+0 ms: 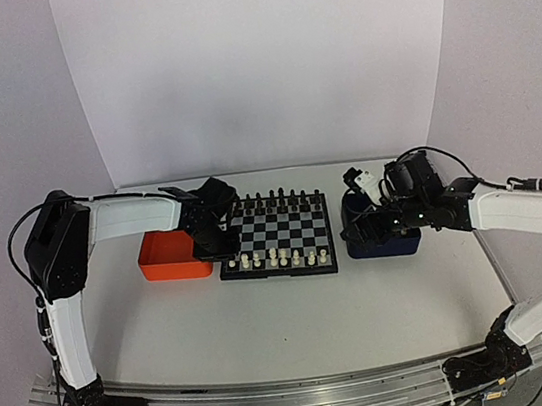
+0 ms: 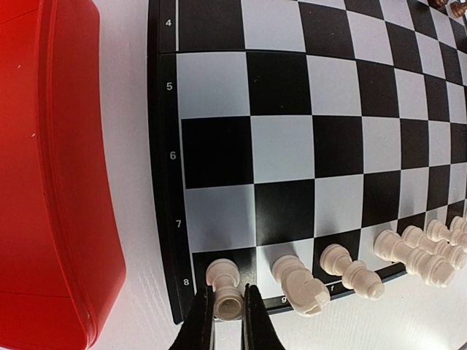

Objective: Set up the chess pieces on the board
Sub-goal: Place the chess piece on the chessboard.

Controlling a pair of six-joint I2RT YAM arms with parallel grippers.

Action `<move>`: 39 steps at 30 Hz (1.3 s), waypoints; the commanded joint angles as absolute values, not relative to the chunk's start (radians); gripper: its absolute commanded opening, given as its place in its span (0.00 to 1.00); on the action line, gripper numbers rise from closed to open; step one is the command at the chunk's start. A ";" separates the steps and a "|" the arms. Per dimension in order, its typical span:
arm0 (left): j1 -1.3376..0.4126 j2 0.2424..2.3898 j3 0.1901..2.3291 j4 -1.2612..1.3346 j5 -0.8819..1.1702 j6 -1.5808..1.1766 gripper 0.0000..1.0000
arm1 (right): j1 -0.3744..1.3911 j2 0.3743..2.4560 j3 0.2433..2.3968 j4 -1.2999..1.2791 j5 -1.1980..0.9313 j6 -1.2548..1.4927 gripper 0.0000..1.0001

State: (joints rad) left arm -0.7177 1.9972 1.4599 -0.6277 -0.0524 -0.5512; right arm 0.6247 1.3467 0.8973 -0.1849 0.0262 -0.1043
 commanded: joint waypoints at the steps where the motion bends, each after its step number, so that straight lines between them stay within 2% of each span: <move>1: -0.712 1.995 1.463 -0.621 -0.068 -0.561 0.01 | 0.627 1.312 0.891 -0.190 0.042 -0.119 0.89; 23: -0.712 2.008 1.464 -0.622 -0.028 -0.560 0.18 | 0.627 1.323 0.893 -0.197 0.075 -0.143 0.89; 39: -0.712 1.967 1.483 -0.650 -0.044 -0.560 0.25 | 0.628 1.331 0.896 -0.197 0.064 -0.139 0.89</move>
